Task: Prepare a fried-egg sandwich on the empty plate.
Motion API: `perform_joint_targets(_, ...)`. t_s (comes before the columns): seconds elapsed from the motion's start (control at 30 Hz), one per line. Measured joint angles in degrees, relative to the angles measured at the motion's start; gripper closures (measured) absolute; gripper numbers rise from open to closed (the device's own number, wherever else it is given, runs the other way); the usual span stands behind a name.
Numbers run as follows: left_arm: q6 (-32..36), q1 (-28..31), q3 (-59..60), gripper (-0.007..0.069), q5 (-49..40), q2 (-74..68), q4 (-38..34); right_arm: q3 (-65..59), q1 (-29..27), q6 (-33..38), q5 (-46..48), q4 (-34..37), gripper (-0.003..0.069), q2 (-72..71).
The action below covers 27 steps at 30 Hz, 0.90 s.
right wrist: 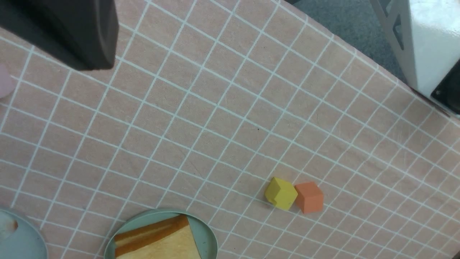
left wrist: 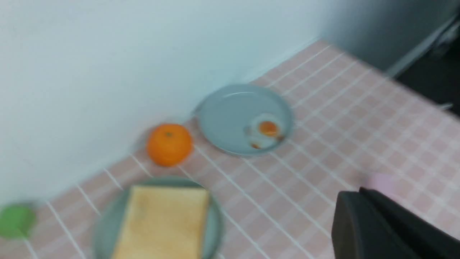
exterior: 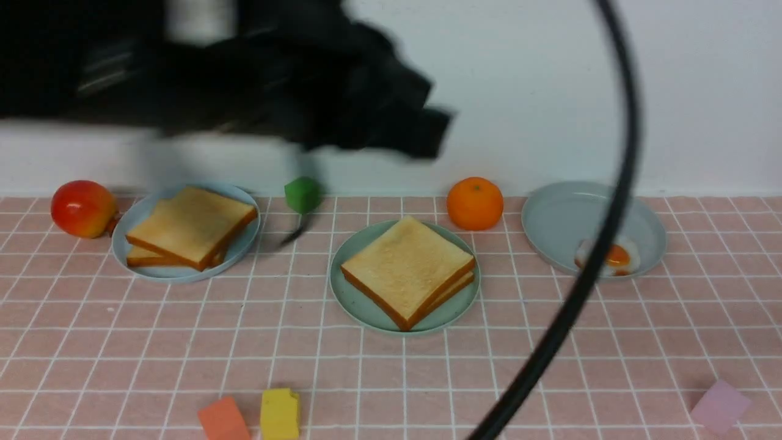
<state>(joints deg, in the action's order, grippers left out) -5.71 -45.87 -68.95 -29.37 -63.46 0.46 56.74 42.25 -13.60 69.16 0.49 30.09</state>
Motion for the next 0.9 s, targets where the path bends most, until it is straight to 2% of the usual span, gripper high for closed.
perform_joint_targets(0.17, -1.7, -0.4, 21.4, 0.0638, 10.5, 17.3, -1.5, 0.0, 0.0, 0.2, 0.6, -0.5, 0.0634, -1.5)
perform_joint_targets(0.2, -1.8, -0.4, 28.2, 0.0638, 14.8, 22.8, -1.5, 0.0, 0.0, 0.2, 1.0, -0.5, 0.0634, -1.6)
perform_joint_targets(0.27, -1.8, -0.4, 33.8, 0.0638, 17.8, 26.8, -1.5, 0.0, 0.0, 0.2, 1.5, -0.1, 0.0634, -1.6)
perform_joint_targets(0.3, -2.2, -0.5, 40.3, 0.0638, 22.4, 33.8, -1.6, 0.0, 0.0, 0.2, 2.4, 0.5, 0.0631, -1.6)
perform_joint_targets(0.4, -2.4, -0.5, 48.3, 0.0638, 26.1, 42.7, -1.7, 0.0, 0.0, 0.2, 3.1, 1.3, 0.0629, -1.6)
perform_joint_targets(0.57, -2.4, -0.5, 54.1, 0.0638, 27.2, 50.4, -1.7, 0.0, 0.0, 0.2, 3.6, 1.3, 0.0624, -1.6)
perform_joint_targets(0.77, -2.4, -0.5, 54.8, 0.0638, 26.4, 51.0, -1.7, 0.0, 0.9, 0.2, 3.6, 1.1, 0.0624, -1.8)
perform_joint_targets(0.83, -2.4, -0.5, 54.8, 0.0638, 25.7, 50.8, -1.7, 0.0, -0.4, 0.2, 3.6, 1.3, 0.0624, -2.2)
perform_joint_targets(0.9, -2.4, -0.5, 54.8, 0.0638, 25.0, 50.8, -1.7, 0.0, -4.4, 0.2, 3.6, 2.0, 0.0622, -3.7)
